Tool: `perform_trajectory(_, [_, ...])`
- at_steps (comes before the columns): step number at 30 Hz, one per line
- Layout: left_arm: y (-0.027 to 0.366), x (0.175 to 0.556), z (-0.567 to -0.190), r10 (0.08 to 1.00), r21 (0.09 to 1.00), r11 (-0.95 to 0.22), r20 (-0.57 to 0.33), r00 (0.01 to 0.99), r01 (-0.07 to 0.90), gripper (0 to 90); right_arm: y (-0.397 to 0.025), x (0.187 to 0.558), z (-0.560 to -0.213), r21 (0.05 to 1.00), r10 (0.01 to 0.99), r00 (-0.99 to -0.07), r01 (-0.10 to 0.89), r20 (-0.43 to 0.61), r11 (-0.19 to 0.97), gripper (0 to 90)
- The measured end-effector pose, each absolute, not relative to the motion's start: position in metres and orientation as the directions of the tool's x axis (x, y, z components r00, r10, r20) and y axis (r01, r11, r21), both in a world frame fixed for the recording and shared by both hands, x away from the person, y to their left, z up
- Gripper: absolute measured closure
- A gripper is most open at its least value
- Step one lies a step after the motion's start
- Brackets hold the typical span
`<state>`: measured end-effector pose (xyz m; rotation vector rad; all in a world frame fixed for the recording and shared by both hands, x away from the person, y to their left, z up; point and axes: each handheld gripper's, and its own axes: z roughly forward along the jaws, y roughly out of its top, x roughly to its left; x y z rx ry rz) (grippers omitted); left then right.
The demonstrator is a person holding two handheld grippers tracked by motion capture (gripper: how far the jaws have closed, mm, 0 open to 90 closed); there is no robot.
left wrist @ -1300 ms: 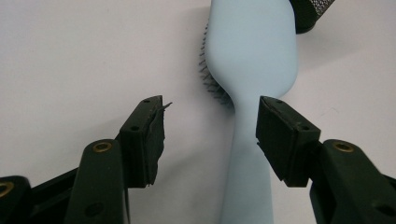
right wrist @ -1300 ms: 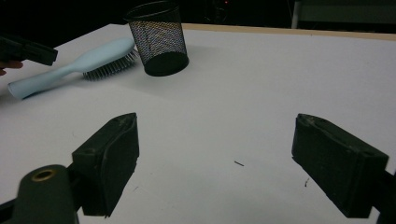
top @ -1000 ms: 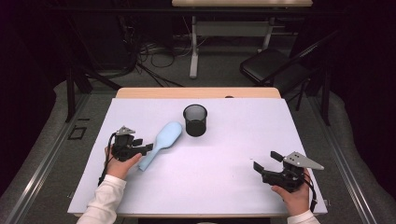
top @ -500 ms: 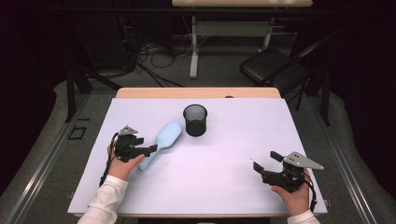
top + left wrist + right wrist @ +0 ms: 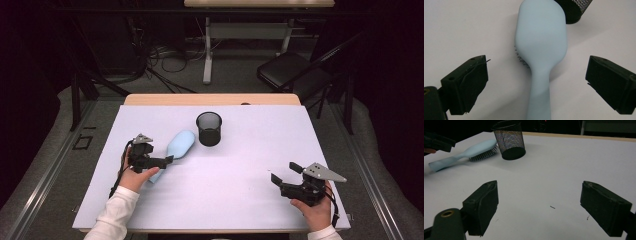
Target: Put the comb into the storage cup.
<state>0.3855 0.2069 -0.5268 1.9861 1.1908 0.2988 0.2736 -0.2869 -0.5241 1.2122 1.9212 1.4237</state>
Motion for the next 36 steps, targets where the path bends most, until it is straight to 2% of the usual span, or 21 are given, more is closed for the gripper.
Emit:
perform_trajectory(3, [0.203, 0.388, -0.526, 0.821, 0.716, -0.262, -0.187, 0.539, 0.647, 0.5, -0.287, 0.274, -0.524, 0.922, 0.851, -0.507, 0.379, 0.140, 0.074, 14.7])
perform_trajectory(36, [0.186, 0.403, -0.508, 0.802, 0.606, -0.417, -0.106, 0.588, 0.677, 2.3, -0.287, 0.274, -0.525, 0.921, 0.850, -0.508, 0.383, 0.142, 0.075, 14.6])
